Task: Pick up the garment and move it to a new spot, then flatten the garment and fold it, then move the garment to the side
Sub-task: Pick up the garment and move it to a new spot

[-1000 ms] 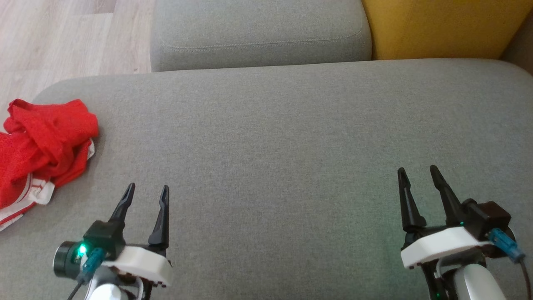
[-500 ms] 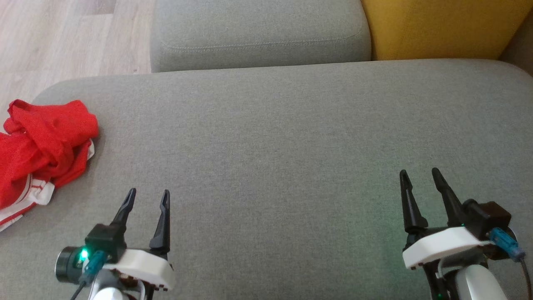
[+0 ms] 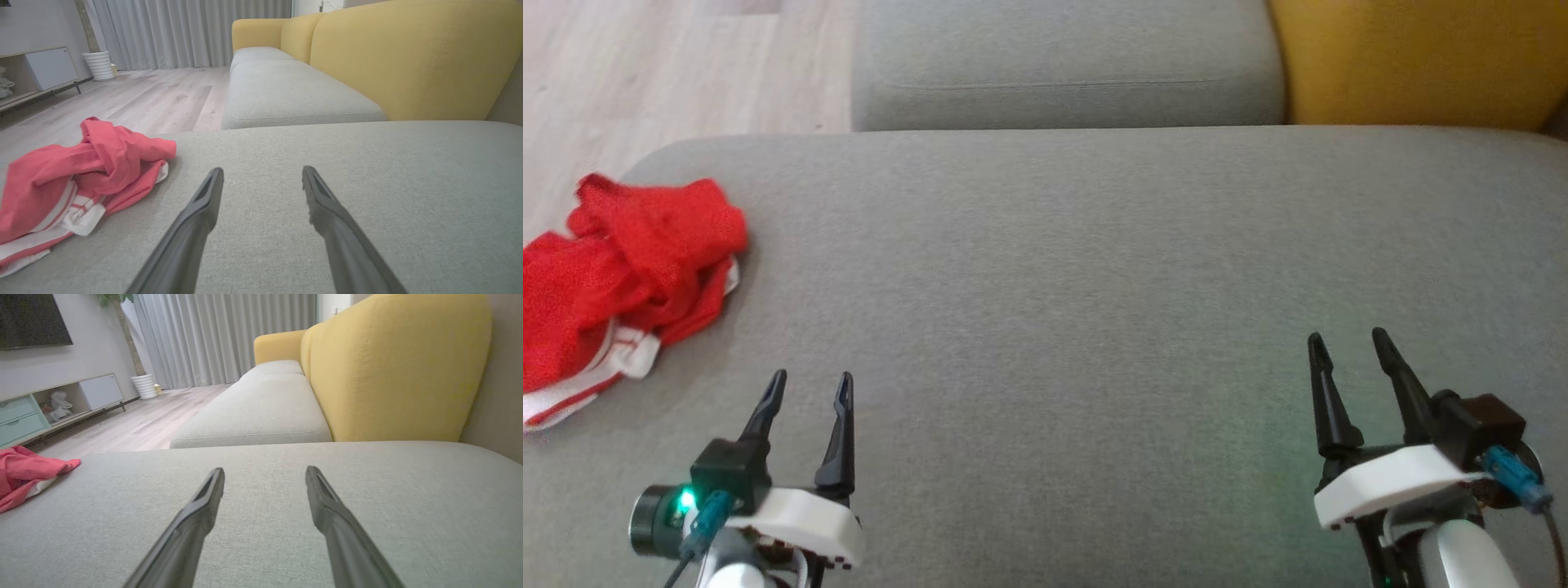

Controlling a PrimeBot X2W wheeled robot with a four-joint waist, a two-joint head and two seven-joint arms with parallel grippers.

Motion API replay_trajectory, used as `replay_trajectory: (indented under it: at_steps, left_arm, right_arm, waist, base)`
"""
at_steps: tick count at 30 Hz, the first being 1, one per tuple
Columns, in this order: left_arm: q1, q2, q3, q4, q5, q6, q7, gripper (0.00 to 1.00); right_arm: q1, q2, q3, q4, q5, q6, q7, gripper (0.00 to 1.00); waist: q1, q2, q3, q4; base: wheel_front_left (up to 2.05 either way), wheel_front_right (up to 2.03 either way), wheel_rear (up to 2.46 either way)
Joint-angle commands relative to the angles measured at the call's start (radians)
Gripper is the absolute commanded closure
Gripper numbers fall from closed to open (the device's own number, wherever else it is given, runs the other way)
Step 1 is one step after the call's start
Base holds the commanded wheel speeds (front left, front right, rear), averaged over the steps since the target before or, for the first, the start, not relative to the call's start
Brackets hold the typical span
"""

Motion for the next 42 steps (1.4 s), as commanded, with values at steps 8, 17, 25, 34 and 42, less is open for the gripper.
replay_trajectory:
  at_steps: [8,17,25,34,42]
  left_arm:
    - [-0.064,0.025,0.053,-0.024,-0.019,0.019,-0.012,0.0]
    - [-0.066,0.037,0.069,-0.017,-0.031,0.035,-0.019,0.0]
    - [-0.063,0.043,0.078,-0.016,-0.042,0.042,-0.024,0.0]
    - [-0.069,0.044,0.076,-0.009,-0.052,0.044,-0.031,0.0]
    - [-0.08,0.046,0.077,-0.002,-0.058,0.05,-0.036,0.0]
  right_arm:
    - [-0.016,-0.003,0.052,-0.076,-0.004,0.008,0.019,0.0]
    - [-0.006,-0.003,0.071,-0.103,-0.011,0.008,0.037,0.0]
    - [-0.001,-0.003,0.071,-0.11,-0.01,0.008,0.045,0.0]
    - [0.003,-0.003,0.067,-0.112,-0.004,0.008,0.053,0.0]
    - [0.001,-0.003,0.061,-0.115,0.008,0.008,0.057,0.0]
  waist:
    - [0.0,0.0,-0.001,0.13]
    - [0.0,0.0,-0.007,0.257]
    - [0.0,0.0,-0.014,0.31]
    - [0.0,0.0,-0.015,0.329]
    - [0.0,0.0,-0.004,0.331]
  base:
    - [0.0,0.0,0.0]
    - [0.0,0.0,0.0]
    - [0.0,0.0,0.0]
    - [0.0,0.0,0.0]
    - [0.0,0.0,0.0]
